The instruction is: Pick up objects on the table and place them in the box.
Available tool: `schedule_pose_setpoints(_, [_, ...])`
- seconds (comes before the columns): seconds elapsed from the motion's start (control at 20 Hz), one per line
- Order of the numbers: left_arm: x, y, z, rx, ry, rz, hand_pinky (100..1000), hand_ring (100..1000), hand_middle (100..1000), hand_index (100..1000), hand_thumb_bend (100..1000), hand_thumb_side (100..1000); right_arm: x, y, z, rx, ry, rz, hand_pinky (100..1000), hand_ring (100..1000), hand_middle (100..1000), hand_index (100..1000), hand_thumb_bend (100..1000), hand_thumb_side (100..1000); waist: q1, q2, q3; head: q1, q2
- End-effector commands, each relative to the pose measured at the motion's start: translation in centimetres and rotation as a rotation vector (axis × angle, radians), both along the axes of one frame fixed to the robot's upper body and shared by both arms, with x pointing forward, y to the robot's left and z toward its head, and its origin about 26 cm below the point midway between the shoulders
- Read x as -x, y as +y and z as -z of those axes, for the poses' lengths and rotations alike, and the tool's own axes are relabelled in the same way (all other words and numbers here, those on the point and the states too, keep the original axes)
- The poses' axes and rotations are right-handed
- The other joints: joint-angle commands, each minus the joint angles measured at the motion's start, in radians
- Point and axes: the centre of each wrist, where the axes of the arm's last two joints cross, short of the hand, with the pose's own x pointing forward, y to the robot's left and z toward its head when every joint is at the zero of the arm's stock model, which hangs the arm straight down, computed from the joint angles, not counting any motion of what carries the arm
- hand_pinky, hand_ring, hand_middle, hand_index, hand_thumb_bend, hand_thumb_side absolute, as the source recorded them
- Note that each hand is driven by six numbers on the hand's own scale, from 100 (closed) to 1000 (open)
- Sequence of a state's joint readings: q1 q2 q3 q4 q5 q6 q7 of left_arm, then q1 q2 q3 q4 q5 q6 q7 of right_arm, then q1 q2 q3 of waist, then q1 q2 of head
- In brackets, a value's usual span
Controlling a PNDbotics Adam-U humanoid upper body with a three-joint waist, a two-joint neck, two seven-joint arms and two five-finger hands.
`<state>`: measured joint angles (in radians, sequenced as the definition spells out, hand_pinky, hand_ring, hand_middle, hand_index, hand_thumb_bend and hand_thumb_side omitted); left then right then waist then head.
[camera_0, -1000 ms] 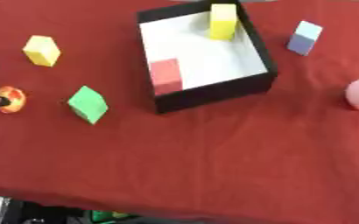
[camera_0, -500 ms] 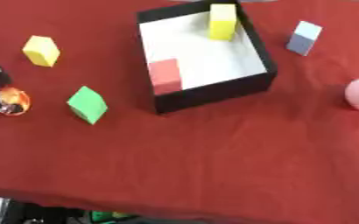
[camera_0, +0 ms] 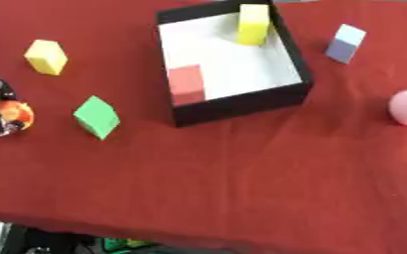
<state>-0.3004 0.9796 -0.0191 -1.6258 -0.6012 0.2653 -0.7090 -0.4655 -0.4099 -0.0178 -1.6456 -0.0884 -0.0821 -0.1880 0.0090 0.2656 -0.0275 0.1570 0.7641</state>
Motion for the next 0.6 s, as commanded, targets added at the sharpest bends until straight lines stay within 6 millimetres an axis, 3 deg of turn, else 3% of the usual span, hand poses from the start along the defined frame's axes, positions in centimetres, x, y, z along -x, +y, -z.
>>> schedule_pose_setpoints(0.05, [1.8, -3.7, -6.3, -0.068, -0.219, 0.143, 583, 614, 548, 547, 196, 100, 0.3, -0.4, -1.2, 0.014, -0.039, 0.003, 808, 822, 840, 897, 100, 405, 0.003, -0.017, 0.002, -0.003, 0.006])
schedule_pose_setpoints(0.2, [3.5, -8.9, -11.3, -0.095, -0.42, 0.353, 569, 603, 537, 539, 193, 100, 0.4, -0.5, -1.2, 0.015, -0.043, 0.007, 808, 822, 841, 897, 100, 409, 0.005, -0.022, 0.003, 0.0, 0.006])
schedule_pose_setpoints(0.35, [3.8, -12.9, -14.0, -0.055, -0.511, 0.522, 545, 585, 522, 525, 155, 100, 0.4, -0.4, -1.2, 0.007, -0.048, 0.008, 809, 825, 845, 898, 100, 404, 0.005, -0.029, 0.006, 0.008, 0.006])
schedule_pose_setpoints(0.45, [2.4, -15.4, -14.7, -0.006, -0.501, 0.601, 541, 585, 521, 525, 145, 100, 0.4, -0.2, -1.1, -0.001, -0.052, 0.006, 809, 825, 844, 898, 100, 401, 0.003, -0.032, 0.008, 0.013, 0.006])
schedule_pose_setpoints(0.6, [-0.4, -18.5, -14.0, 0.011, -0.43, 0.661, 539, 585, 520, 528, 135, 108, 0.3, 0.1, -1.2, -0.014, -0.059, -0.002, 809, 825, 844, 898, 100, 405, 0.0, -0.034, 0.002, 0.019, 0.006])
